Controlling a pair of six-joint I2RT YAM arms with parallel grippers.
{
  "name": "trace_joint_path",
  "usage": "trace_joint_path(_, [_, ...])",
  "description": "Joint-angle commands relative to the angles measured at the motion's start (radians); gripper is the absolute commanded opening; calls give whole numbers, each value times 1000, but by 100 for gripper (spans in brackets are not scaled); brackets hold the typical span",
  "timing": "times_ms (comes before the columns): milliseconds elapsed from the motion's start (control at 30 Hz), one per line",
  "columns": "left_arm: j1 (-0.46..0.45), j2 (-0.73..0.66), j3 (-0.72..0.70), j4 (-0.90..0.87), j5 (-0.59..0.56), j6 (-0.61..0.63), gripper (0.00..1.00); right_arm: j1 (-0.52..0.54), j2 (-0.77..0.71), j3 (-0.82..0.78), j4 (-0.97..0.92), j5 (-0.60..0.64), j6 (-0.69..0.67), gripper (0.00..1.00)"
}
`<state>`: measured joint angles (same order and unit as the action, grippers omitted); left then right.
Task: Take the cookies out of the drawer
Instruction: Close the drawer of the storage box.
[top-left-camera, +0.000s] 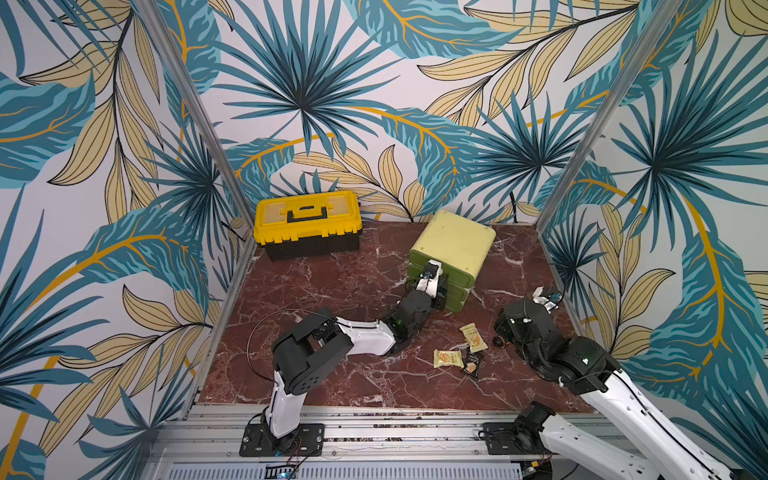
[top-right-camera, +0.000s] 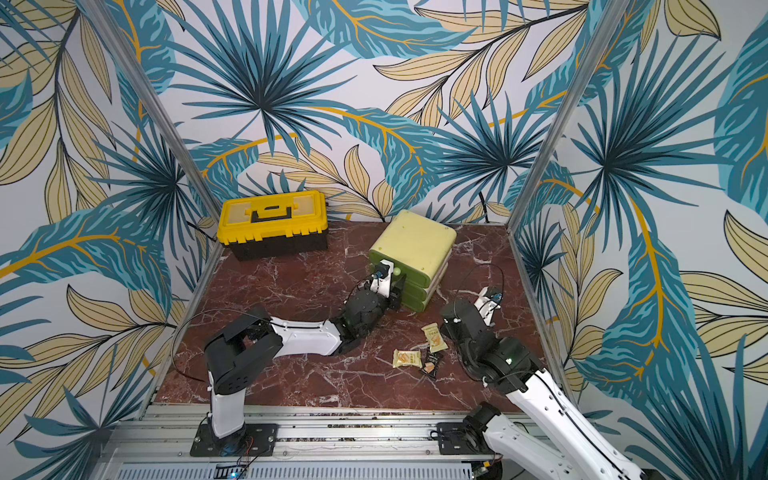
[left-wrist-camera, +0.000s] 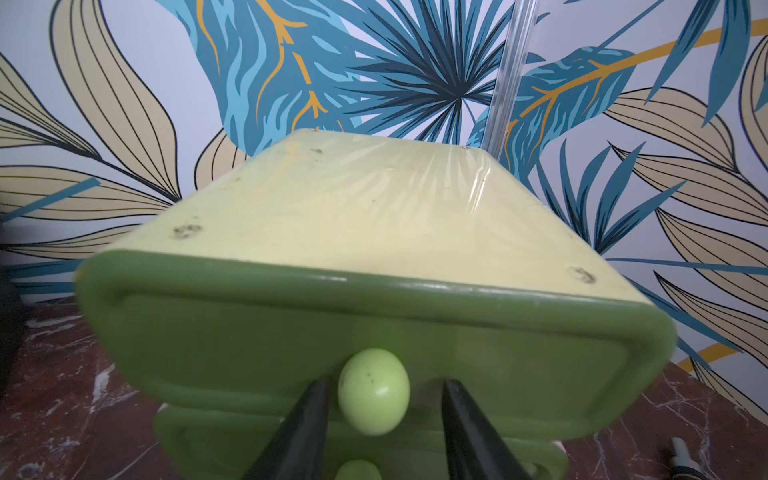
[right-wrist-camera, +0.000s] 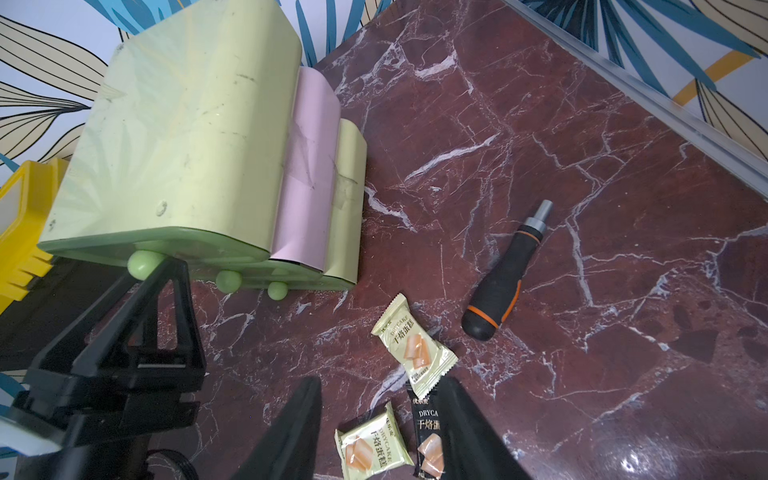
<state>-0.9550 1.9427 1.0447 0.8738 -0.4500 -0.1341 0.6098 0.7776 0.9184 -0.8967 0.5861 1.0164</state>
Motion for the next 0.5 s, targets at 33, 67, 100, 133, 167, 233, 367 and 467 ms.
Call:
trace_joint_path(33, [-5,-116,-153,115,6,26,53,2,-6,-26,-26,-6,-10,49])
trace_joint_path(67, [-6,-142,-193,123,11,15,54,2,-5,-26,-27,-9,-12,49])
trace_joint_path(100, [-6,-159,-224,124,20,4,54,3,-2,-26,-25,-11,-17,49])
trace_joint_path(133, [-6,-173,-257,123,33,-8,54,2,4,-26,-25,-13,-23,49])
trace_joint_path(167, [-6,-181,-285,123,45,-22,55,3,9,-24,-26,-16,-29,49])
trace_joint_path(233, [-4,-175,-324,146,56,-47,56,3,23,-17,-23,-21,-46,49])
trace_joint_path(367, [5,-121,-329,197,71,-85,58,3,43,-13,1,-32,-76,50])
trace_joint_path(467, [18,-73,-305,226,81,-109,58,2,53,-18,21,-47,-91,50])
